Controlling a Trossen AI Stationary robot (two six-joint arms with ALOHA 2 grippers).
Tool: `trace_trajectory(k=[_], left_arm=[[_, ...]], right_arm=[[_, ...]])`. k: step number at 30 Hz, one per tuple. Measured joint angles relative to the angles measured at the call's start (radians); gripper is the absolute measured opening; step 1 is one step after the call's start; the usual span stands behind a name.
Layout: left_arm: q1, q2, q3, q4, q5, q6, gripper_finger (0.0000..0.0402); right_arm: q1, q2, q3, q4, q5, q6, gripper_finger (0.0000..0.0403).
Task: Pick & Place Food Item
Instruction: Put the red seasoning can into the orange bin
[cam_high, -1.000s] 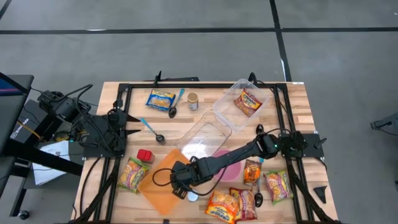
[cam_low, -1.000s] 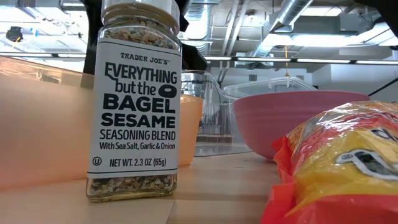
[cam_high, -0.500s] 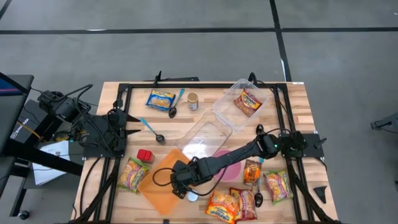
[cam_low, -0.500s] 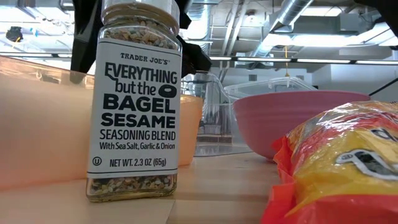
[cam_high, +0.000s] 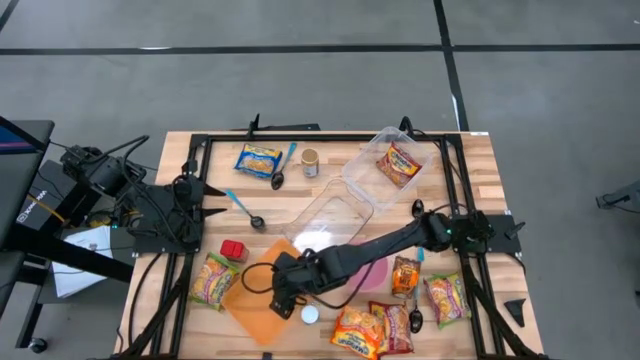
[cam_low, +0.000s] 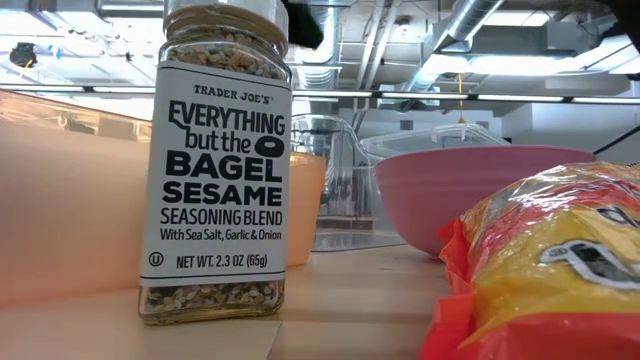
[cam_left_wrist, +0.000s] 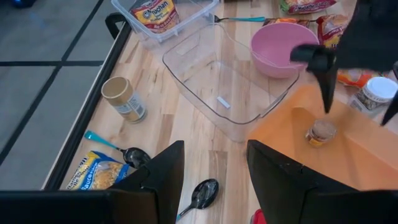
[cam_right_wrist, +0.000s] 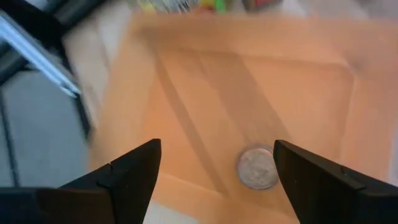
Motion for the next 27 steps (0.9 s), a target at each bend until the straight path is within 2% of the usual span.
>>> trace_trajectory(k=[12,16,21,27], left_arm=[[0.000,0.000,0.000,0.027,0.003,-0.007,0.0167],[0.000,0.001,0.000,0.034,0.020,-0.008,0.0167],[0.000,0.012,0.000,0.034,0.025,-0.037,0.0167],[0.000,0.030,0.000,0.038,0.025,-0.089,0.0167]], right_arm=[[0.027,-0.292,0.001,-0.124,0.295,-0.100,0.0306],[0.059,-0.390,0.001,-0.265,0.400,-0.093,0.0306],[0.109,-0.487,0.001,-0.488,0.541,-0.003,0.0306],[0.150,-0.567,0.000,-0.655,0.596,0.092,0.0306]])
